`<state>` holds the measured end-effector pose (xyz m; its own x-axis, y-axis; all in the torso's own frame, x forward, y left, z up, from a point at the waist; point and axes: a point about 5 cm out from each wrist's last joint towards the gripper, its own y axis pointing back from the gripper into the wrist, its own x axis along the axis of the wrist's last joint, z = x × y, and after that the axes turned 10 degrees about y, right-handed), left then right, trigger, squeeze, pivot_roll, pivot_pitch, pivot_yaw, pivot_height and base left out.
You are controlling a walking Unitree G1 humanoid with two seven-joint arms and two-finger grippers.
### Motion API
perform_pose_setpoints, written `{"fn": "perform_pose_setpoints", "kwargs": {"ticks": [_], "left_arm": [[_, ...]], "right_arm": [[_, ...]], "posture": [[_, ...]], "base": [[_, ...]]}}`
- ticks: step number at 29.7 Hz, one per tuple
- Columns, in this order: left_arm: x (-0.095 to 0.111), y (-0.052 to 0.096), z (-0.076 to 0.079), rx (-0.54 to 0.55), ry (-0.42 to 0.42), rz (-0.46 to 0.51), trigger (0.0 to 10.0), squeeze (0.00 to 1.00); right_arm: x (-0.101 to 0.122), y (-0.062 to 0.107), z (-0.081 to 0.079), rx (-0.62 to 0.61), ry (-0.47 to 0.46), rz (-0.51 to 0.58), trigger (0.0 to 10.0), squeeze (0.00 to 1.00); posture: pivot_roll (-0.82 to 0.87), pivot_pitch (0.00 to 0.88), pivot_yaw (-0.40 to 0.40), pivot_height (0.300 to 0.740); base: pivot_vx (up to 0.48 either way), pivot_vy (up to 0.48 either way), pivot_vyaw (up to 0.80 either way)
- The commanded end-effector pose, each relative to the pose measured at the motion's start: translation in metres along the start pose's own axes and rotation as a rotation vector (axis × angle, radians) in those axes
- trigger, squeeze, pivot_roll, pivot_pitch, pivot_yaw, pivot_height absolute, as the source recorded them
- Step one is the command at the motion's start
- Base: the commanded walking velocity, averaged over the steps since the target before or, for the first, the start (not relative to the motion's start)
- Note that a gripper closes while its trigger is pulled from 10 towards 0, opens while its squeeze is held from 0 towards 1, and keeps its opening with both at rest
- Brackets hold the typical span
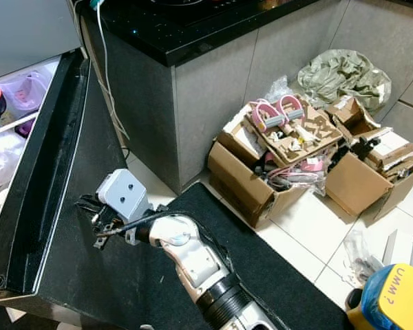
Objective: Restocking fridge
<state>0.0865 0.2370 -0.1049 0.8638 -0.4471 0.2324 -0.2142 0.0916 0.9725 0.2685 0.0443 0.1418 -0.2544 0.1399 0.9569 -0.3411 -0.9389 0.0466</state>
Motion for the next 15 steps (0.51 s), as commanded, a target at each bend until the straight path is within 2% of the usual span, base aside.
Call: {"fn": "perform_pose_setpoints", "kwargs": {"ticks": [1,3,10,12,13,14,15], "left_arm": [[0.005,0.002,-0.01,0.063,0.001,0.036,10.0,0.0],[0.007,0.003,-0.014,0.124,0.007,0.074,10.0,0.0],[0.013,0.004,-0.014,0.115,-0.052,0.113,10.0,0.0],[0.015,0.004,-0.013,0.106,-0.053,0.126,10.0,0.0],[0.015,0.004,-0.013,0.106,-0.053,0.126,10.0,0.0],[0.015,0.004,-0.013,0.095,-0.065,0.13,10.0,0.0],[0.016,0.004,-0.013,0.089,-0.081,0.13,10.0,0.0]], "right_arm": [[0.021,-0.018,-0.013,0.056,-0.001,0.076,10.0,0.0],[0.022,-0.018,-0.013,0.054,-0.007,0.077,10.0,0.0],[0.026,-0.018,-0.016,0.09,-0.018,0.097,10.0,0.0],[0.04,-0.027,-0.019,0.121,-0.016,0.151,10.0,0.0],[0.04,-0.027,-0.019,0.121,-0.016,0.151,10.0,0.0],[0.061,-0.042,-0.025,0.164,-0.008,0.218,10.0,0.0],[0.073,-0.051,-0.03,0.192,0.0,0.249,10.0,0.0]], "posture": [[0.08,0.129,0.003,0.74],[0.08,0.127,-0.001,0.74],[0.07,0.118,0.0,0.74],[0.06,0.115,0.005,0.74],[0.06,0.115,0.005,0.74],[0.06,0.108,0.011,0.74],[0.06,0.106,0.013,0.74]], "base": [[0.0,0.0,0.0],[0.0,0.0,0.0],[0.0,0.0,0.0],[0.0,0.0,0.0],[0.0,0.0,0.0],[0.0,0.0,0.0],[0.0,0.0,0.0]]}}
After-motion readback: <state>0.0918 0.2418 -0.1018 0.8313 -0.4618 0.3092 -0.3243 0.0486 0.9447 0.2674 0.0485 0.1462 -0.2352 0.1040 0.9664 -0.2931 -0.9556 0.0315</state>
